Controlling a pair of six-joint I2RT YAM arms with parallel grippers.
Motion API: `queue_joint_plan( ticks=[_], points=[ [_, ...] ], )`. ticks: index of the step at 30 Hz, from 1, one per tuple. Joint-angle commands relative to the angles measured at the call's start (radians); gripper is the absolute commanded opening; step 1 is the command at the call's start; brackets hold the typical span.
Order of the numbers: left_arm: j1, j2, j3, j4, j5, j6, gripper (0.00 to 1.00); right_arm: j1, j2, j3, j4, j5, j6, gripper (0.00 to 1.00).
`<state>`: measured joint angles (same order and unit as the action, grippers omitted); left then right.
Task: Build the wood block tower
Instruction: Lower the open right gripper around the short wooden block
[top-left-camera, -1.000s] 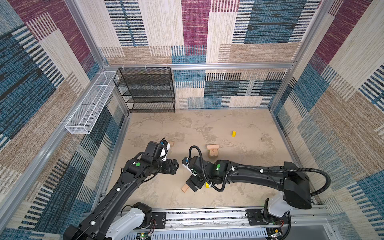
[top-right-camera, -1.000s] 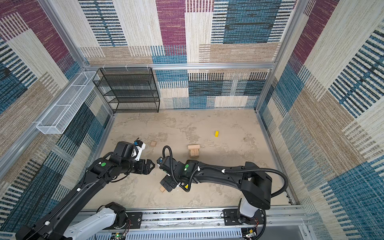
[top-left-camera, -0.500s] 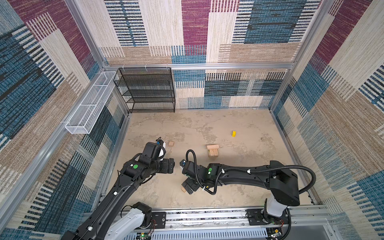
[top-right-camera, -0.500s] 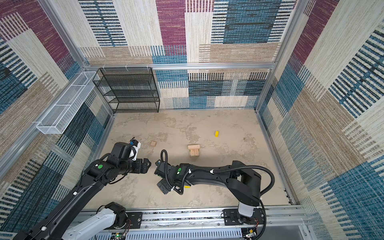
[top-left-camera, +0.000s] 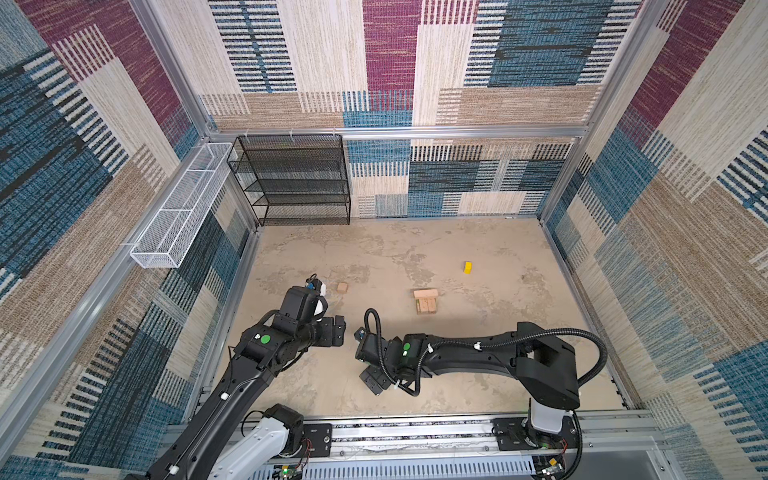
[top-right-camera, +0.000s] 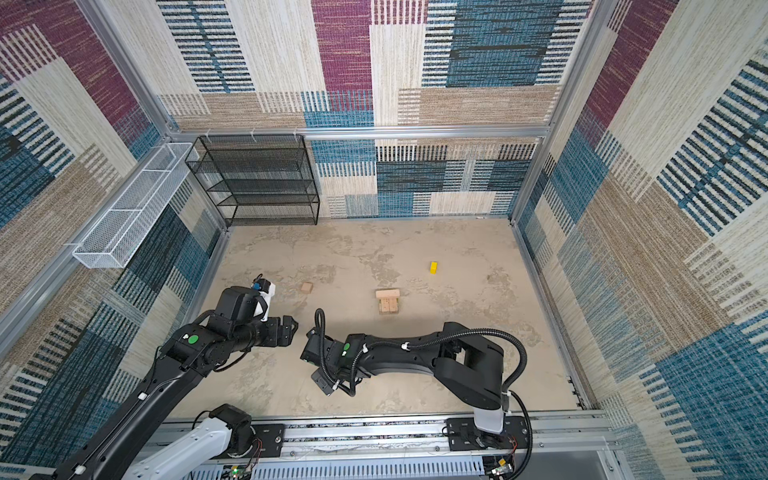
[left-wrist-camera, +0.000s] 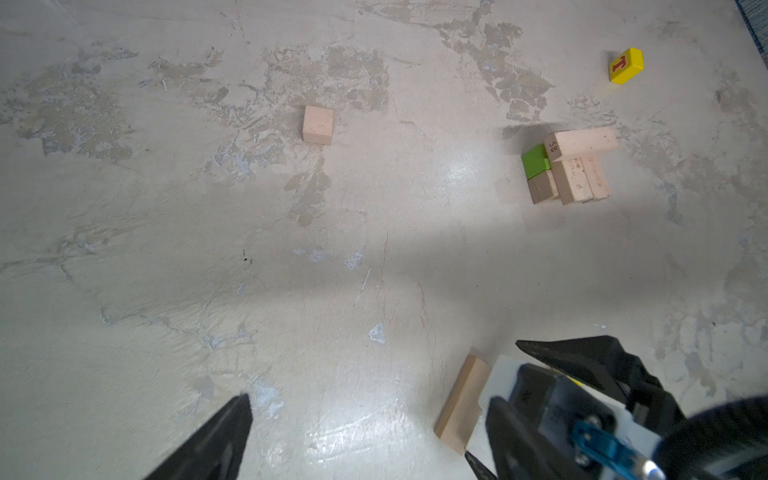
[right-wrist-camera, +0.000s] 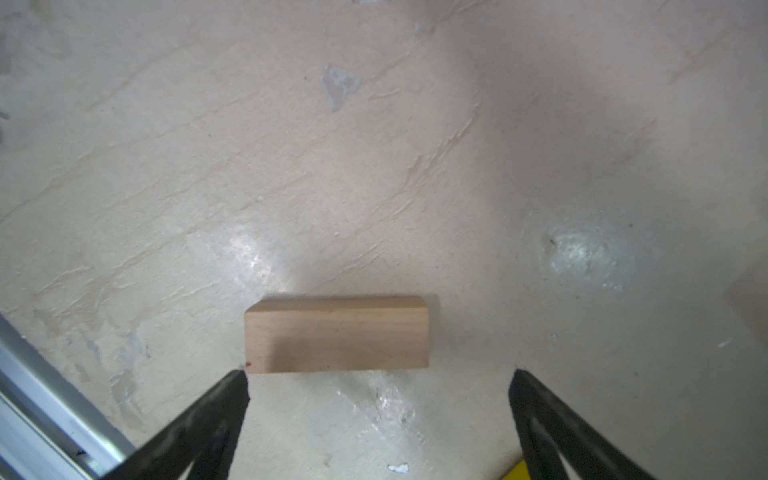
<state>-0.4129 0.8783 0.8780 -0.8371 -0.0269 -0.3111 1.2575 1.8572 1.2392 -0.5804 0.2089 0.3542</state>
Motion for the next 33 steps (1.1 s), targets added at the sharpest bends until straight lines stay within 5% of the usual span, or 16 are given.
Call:
queue_joint_plan(
  ticks=[1,33],
  points=[
    [0.001,-0.002,0.006,-0.016,-0.022,-0.017,0.93,0.005,0.014,0.015,0.005,0.003,0.015,1.0],
    [0.001,-0.026,0.005,-0.018,-0.037,-0.023,0.95,0.016,0.076,0.054,-0.022,-0.001,0.016,1.0]
  ],
)
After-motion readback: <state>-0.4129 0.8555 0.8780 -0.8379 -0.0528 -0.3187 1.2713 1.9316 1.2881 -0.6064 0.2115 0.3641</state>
